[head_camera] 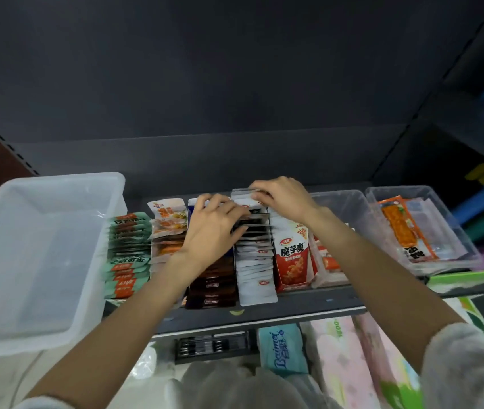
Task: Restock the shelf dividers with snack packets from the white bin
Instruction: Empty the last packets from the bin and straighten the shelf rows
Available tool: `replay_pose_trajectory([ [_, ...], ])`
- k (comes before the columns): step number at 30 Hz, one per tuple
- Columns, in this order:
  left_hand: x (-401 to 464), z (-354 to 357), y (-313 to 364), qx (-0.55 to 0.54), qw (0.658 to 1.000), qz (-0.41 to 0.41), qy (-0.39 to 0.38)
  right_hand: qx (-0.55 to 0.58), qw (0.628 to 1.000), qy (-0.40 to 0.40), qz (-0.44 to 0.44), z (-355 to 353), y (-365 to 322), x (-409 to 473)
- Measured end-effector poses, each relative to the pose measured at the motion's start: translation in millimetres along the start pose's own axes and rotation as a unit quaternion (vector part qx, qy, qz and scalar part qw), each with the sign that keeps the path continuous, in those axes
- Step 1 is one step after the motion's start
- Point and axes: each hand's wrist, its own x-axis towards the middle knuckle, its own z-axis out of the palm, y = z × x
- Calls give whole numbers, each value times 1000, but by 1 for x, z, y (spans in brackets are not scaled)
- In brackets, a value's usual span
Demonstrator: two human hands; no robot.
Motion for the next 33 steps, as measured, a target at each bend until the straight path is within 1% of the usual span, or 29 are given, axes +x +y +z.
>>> replay_pose_trajectory([
  [3,0,-1,1,18,1000,-14,-12,-36,999,-30,-26,1,2,0],
  [5,4,0,1,26,999,-10,-20,-23,998,-55,-26,-2,4,-2],
  [6,7,-1,1,26,999,-9,-18,5,997,-70,-20,-4,5,-4],
  [9,18,1,-4,19,999,-31,0,144,984,-105,17,-8,6,-14],
  [10,22,2,-6,14,999,-45,4,163,980,-112,22,-8,6,-17],
  [12,26,6,-6,2,997,-71,11,113,987,-115,13,-6,4,-22],
  [14,26,9,-4,-12,997,-73,29,31,996,-86,-7,-1,1,-21],
  [16,20,7,0,-18,997,-39,68,12,998,-55,-25,1,0,-17],
  [18,11,0,3,-26,995,24,89,28,998,-44,-31,2,1,-14],
  [19,5,-2,5,-27,995,58,74,32,998,-41,-32,3,3,-13],
  [21,-5,-4,7,-17,994,105,-1,28,998,-35,-33,4,5,-12],
  [23,-13,2,8,1,990,114,-85,23,999,-31,-33,4,6,-12],
  [25,-17,11,9,16,986,105,-125,22,999,-30,-34,4,6,-11],
  [26,-17,14,11,23,987,102,-124,23,999,-31,-35,4,6,-11],
  [28,-15,19,14,29,991,99,-88,28,998,-36,-36,3,5,-11],
  [30,-12,25,16,20,994,91,-50,34,998,-43,-36,2,4,-12],
  [33,-10,33,16,2,998,66,-18,42,997,-56,-31,1,3,-14],
])
